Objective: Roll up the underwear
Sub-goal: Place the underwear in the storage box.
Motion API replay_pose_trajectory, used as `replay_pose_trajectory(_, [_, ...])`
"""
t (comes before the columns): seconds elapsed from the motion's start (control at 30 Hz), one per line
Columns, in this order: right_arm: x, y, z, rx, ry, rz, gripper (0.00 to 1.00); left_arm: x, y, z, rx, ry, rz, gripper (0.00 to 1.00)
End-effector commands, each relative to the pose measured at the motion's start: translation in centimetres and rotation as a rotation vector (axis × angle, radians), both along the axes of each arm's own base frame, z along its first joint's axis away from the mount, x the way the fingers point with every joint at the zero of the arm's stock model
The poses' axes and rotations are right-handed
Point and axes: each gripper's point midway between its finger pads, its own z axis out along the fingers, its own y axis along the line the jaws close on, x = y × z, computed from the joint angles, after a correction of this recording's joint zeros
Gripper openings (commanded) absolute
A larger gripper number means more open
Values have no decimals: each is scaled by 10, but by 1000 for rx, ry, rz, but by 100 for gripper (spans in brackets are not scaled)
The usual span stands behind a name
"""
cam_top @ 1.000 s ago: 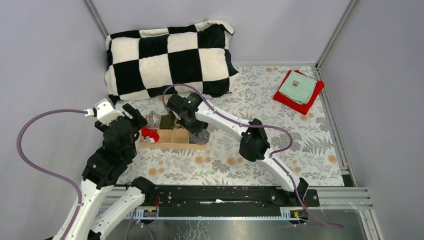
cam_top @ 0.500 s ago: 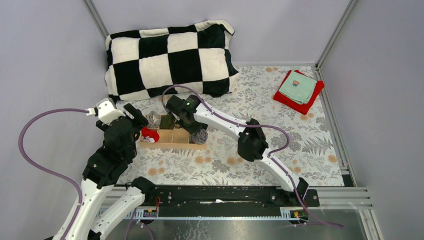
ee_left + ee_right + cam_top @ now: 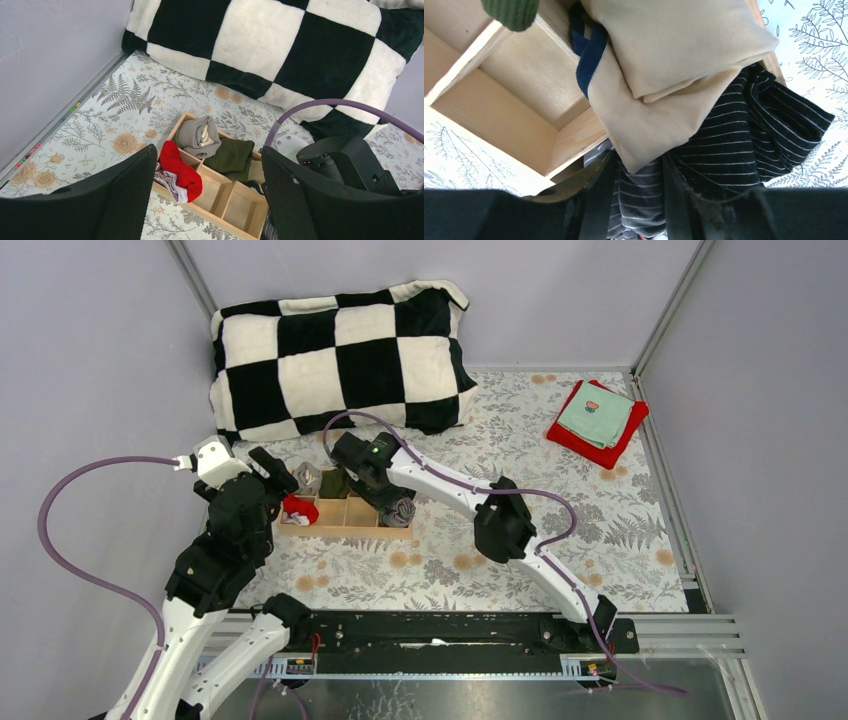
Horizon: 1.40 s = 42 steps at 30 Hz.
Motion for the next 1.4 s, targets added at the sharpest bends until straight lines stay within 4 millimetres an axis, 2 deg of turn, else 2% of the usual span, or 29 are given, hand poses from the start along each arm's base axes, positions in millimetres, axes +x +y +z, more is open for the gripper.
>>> replay_pose_trajectory(0.0, [-4, 9, 40, 87, -35, 2, 47, 0, 1, -5, 1, 15, 5, 81])
replay_pose_trajectory(0.37, [-10, 15, 90, 208, -51, 2, 54, 1, -1, -5, -3, 17, -4, 81])
replay_pose_trajectory(0.63, [-12, 5, 123, 281, -96, -52, 56, 0, -3, -6, -6, 21, -14, 81])
replay_pose_trajectory(0.67, [-11, 1, 134, 318, -117, -77, 56, 0, -4, -6, -10, 21, -21, 81])
replay_pose_trajectory(0.83, [4, -13, 165, 574, -154, -206, 57, 2, -16, -12, -29, 40, -86, 86])
replay_pose_trajectory(0.87, [8, -18, 177, 642, -176, -232, 57, 2, -20, -13, -34, 43, -104, 88])
replay_pose_trajectory(0.97, [19, -47, 200, 806, -219, -339, 58, 2, -31, -16, -54, 54, -163, 97])
replay_pose_trajectory(1.03, [38, -86, 204, 870, -242, -473, 59, 1, -36, -17, -61, 53, -197, 99])
replay_pose_trajectory(1.07, [41, -103, 202, 894, -224, -515, 65, 0, -37, -17, -62, 50, -209, 99])
replay_pose_trajectory(1.1, [44, -124, 190, 900, -200, -569, 73, -1, -38, -17, -63, 48, -217, 99])
replay_pose_trajectory(1.17, [48, -159, 181, 942, -181, -640, 95, -3, -42, -16, -69, 39, -247, 99])
replay_pose_trajectory(1.2, [49, -178, 177, 949, -186, -680, 99, -5, -43, -14, -73, 31, -262, 99])
replay_pose_trajectory(1.37, [41, -258, 156, 808, -300, -809, 100, -13, -50, -13, -102, -1, -318, 99])
